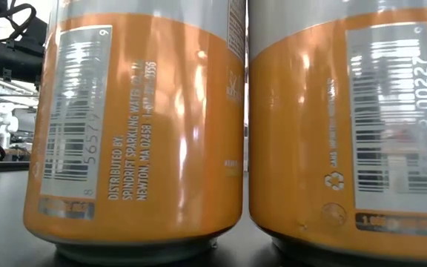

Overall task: Sort soda cans
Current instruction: Move the top right transparent bin to the center

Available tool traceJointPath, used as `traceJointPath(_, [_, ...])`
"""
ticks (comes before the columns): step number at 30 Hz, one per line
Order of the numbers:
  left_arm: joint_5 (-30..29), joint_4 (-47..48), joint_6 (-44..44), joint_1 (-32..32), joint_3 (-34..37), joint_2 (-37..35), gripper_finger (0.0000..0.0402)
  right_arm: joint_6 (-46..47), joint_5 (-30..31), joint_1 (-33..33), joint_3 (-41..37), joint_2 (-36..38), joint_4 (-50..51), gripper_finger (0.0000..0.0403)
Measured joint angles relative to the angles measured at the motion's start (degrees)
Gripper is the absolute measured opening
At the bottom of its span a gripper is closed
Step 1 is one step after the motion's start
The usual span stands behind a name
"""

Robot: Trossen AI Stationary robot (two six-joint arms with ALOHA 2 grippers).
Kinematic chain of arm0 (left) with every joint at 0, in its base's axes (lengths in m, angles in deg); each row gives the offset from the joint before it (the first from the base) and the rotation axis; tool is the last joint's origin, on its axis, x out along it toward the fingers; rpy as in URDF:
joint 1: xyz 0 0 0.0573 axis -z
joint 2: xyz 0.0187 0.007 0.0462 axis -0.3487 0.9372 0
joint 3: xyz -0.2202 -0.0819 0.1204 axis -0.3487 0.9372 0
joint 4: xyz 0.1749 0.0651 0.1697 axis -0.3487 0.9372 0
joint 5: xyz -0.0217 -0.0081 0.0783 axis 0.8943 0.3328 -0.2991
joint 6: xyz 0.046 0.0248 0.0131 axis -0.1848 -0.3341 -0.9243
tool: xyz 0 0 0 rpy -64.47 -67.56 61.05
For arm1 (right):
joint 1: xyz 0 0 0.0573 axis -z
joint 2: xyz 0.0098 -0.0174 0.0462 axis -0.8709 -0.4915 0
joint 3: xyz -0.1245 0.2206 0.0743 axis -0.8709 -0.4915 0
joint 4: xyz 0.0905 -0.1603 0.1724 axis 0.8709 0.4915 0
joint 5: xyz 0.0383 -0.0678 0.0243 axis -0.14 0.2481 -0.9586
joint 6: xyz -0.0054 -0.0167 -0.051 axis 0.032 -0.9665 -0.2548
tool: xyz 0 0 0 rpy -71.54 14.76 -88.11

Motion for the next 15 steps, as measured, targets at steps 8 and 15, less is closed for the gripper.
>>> traceJointPath(8, [0.00, 0.02, 0.00, 0.00, -0.02, 0.00, 0.0336, 1.59, -0.09, -0.37, -0.04, -3.07, -0.26, 0.0002])
traceJointPath(15, [0.00, 0.02, -0.01, 0.00, -0.01, 0.00, 0.0336, -0.07, -0.08, -0.37, -0.04, -2.97, -2.80, 0.0025])
